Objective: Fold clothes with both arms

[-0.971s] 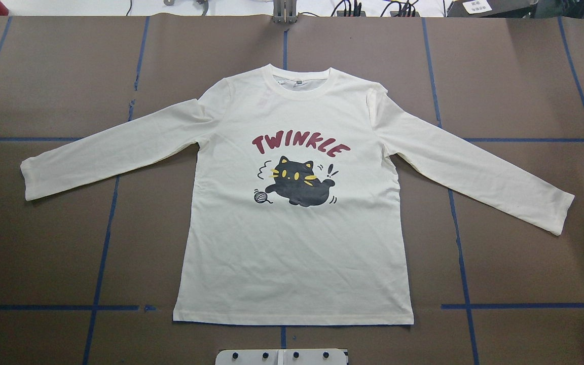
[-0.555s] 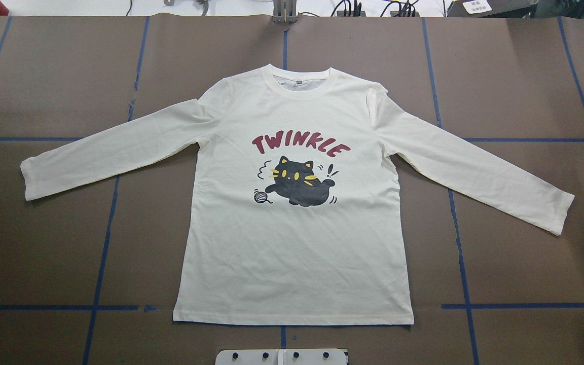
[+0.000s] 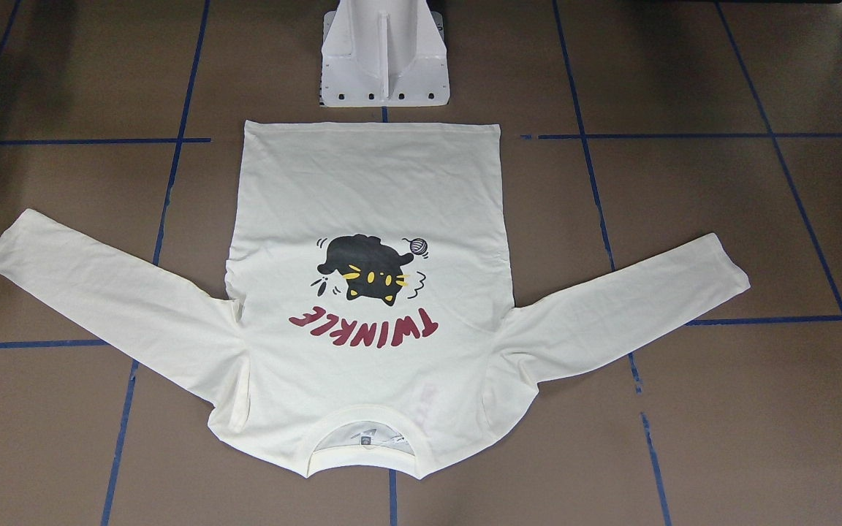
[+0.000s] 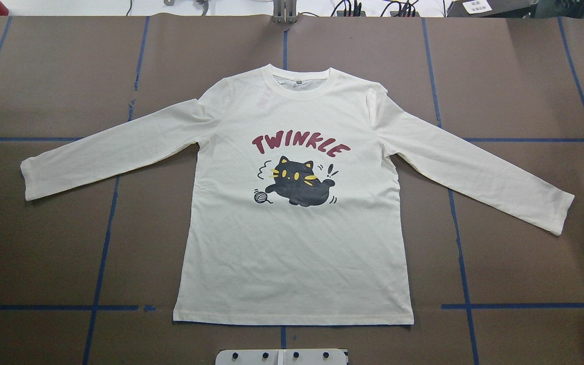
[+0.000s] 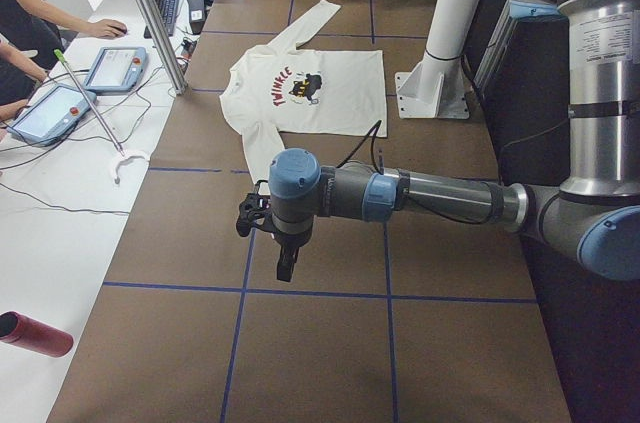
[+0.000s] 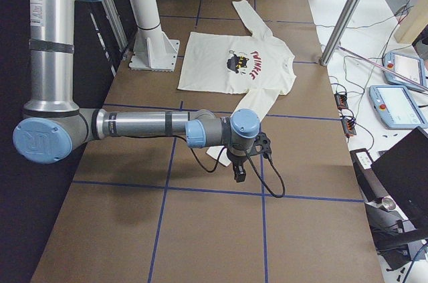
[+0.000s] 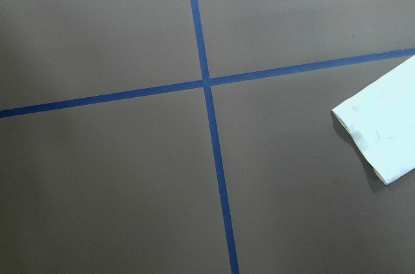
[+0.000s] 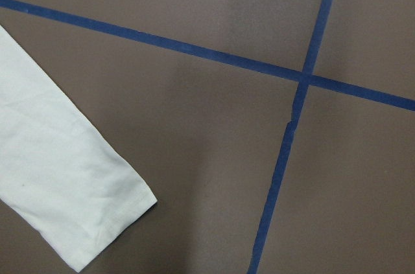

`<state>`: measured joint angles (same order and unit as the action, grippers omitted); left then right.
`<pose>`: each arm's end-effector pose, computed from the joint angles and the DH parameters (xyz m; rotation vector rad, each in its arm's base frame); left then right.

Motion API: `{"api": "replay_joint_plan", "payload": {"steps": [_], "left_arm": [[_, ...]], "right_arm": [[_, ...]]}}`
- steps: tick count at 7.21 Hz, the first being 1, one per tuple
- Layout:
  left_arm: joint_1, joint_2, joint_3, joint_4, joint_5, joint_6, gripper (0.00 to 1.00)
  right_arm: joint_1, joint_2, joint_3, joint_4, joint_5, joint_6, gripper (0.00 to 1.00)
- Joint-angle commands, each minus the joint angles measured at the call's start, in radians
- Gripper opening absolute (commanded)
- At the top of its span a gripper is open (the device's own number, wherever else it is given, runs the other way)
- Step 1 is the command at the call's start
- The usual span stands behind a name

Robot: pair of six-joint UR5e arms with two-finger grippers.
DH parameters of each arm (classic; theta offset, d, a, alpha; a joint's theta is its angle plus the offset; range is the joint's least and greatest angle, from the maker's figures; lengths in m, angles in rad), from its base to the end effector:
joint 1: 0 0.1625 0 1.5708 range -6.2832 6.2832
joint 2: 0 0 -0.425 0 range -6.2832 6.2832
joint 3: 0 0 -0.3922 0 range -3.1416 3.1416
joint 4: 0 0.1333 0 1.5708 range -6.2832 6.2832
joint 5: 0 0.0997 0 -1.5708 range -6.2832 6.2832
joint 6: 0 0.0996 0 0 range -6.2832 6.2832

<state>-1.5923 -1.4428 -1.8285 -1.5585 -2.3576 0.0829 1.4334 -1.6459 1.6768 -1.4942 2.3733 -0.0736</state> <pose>-0.0723 -0.4405 0.5915 0.1522 0.7793 0.1043 -0.0028 -0.4707 0.6323 0.0762 -0.8066 -0.2425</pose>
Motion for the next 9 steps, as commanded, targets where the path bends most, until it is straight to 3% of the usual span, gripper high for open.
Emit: {"api": "replay_joint_plan", "payload": {"steps": [1, 7, 9], "left_arm": [[0.0, 0.001, 0.0, -0.002, -0.002, 0.0, 1.0], [0.0, 0.002, -0.005, -0.002, -0.005, -0.006, 1.0], [0.0, 0.002, -0.009, -0.002, -0.006, -0.006, 1.0]], "right_arm": [[-0.023, 0.0, -0.012, -0.001, -0.003, 0.0, 1.0], [-0.2, 0.006, -0.13, 0.205, 0.02, 0.023, 1.0], [-0.202, 0.027, -0.143, 0.216, 0.04, 0.27, 0.95]]}}
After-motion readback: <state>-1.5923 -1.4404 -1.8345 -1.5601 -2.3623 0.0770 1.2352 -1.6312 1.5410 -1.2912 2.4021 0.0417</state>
